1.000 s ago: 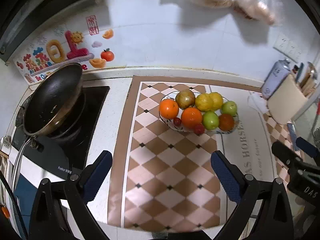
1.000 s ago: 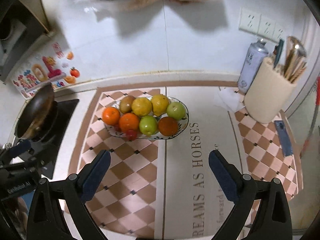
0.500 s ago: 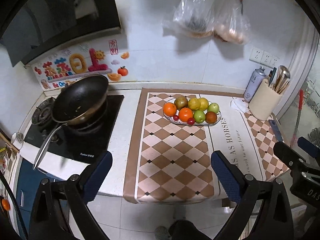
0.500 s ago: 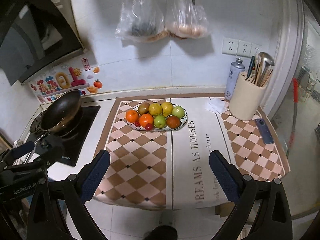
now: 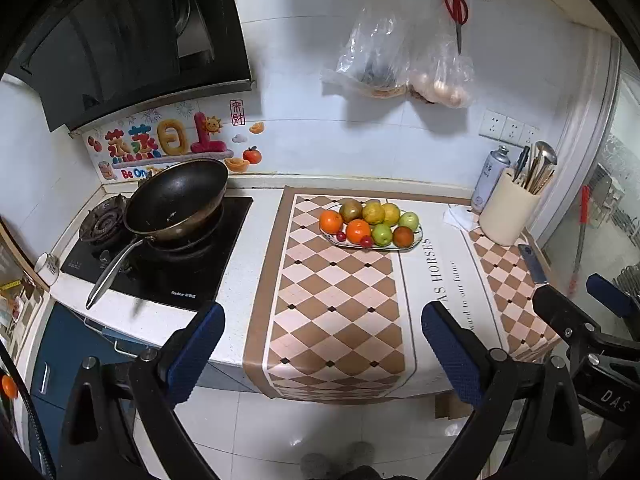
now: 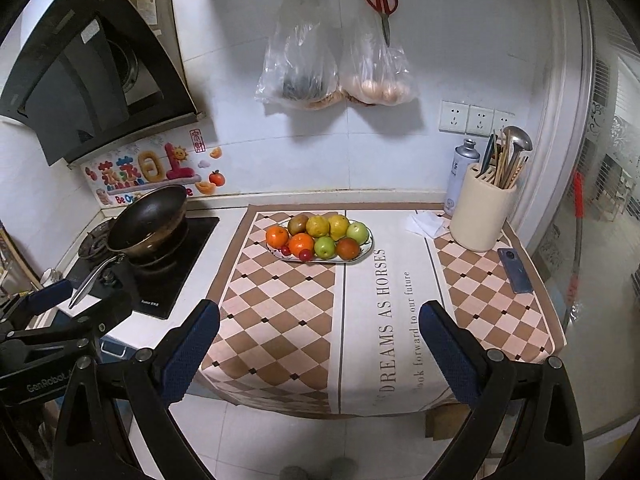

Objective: Organize fruits

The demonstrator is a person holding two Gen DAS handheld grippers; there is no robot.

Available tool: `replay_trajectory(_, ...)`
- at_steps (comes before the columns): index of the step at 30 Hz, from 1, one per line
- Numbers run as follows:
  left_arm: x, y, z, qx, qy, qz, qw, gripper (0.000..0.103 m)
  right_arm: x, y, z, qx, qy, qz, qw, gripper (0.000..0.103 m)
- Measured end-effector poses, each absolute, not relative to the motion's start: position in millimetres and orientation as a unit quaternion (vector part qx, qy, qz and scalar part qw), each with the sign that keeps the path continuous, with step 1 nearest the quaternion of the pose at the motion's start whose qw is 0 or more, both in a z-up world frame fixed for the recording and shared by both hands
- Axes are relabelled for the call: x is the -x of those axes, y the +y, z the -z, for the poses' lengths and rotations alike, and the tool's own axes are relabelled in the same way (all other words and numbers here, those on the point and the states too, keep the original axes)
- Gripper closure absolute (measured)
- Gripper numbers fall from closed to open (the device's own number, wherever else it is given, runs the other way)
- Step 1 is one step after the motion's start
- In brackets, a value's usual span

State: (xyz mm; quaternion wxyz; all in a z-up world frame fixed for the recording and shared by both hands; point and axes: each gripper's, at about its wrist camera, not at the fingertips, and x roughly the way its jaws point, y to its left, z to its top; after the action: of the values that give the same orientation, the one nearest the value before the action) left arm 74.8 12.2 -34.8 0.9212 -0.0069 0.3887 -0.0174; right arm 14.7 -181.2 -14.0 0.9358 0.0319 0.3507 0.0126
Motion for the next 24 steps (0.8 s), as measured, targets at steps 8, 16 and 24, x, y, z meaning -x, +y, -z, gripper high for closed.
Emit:
replay_trajectory(8,-68,3,31,0.01,0.383,0.015,0.923,0.002,-11,-194,11,-0.036,0.35,-0.019,0.936,0.001)
replay_trajectory(16,-86,-9,41,-0.002,0.399,0.001,0.917,0.002,-33,-209,21,-0.05,0.37,-0.032,0.927,0.001)
replay_trajectory(24,-137,-16,52,-0.011,0.411,-0.014,0.912,0.002,-98,-216,37,-0.042,0.39,-0.027,0.92,0.001)
